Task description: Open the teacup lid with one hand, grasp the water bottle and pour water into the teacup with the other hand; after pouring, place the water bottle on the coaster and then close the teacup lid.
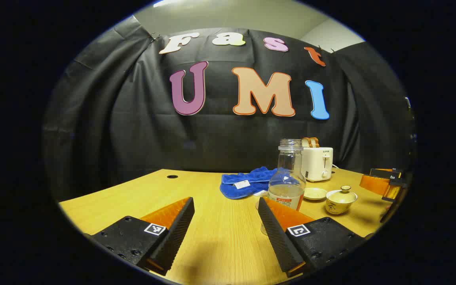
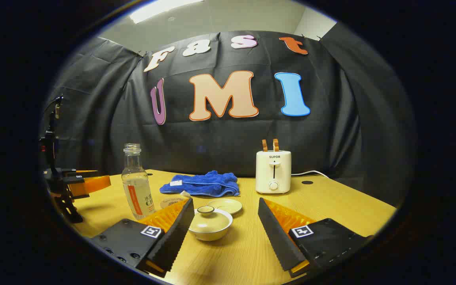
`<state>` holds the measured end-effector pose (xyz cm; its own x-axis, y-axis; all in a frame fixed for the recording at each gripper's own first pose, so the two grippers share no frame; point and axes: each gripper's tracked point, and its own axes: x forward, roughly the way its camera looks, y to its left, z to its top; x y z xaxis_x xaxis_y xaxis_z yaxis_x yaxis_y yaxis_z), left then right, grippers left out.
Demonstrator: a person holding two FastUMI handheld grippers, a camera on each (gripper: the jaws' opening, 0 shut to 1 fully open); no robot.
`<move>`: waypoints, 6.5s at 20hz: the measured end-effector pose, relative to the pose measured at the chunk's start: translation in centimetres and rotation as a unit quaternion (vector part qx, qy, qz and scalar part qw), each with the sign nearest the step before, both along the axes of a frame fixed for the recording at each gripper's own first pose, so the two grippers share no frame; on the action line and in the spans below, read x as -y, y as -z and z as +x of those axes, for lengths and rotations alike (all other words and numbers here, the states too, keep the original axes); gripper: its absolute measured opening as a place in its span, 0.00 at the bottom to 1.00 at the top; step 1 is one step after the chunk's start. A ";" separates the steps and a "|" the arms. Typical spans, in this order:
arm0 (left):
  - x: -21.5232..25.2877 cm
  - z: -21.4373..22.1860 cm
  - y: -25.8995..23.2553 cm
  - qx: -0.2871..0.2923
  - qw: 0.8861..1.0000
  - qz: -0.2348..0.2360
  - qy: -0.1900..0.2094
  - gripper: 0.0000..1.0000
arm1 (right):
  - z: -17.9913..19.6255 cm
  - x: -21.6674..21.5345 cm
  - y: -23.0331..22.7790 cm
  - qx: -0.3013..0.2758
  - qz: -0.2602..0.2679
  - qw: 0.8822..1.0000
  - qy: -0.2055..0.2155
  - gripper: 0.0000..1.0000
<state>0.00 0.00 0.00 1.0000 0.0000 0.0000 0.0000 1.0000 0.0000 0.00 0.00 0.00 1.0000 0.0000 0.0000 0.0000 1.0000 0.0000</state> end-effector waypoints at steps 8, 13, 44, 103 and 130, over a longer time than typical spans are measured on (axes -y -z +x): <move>0.1 -0.1 -0.1 0.003 1.000 0.003 -0.002 0.95 | 0.1 -0.4 -0.1 -0.001 0.000 1.000 -0.011 0.99; 0.3 0.2 -0.1 0.002 1.000 0.003 0.000 0.95 | 0.2 0.0 0.0 -0.001 0.000 1.000 -0.001 1.00; 0.3 0.0 0.0 0.003 1.000 0.002 -0.003 0.95 | 5.5 -4.2 2.8 -0.078 -0.003 0.994 -0.074 0.99; 11.2 5.9 3.1 -0.092 0.977 0.013 0.191 0.95 | 3.3 2.9 0.3 -0.005 -0.002 0.998 0.061 0.33; 9.8 6.2 0.4 -0.091 0.882 0.447 0.117 0.67 | 2.5 7.4 0.2 -0.004 -0.002 0.996 0.086 0.33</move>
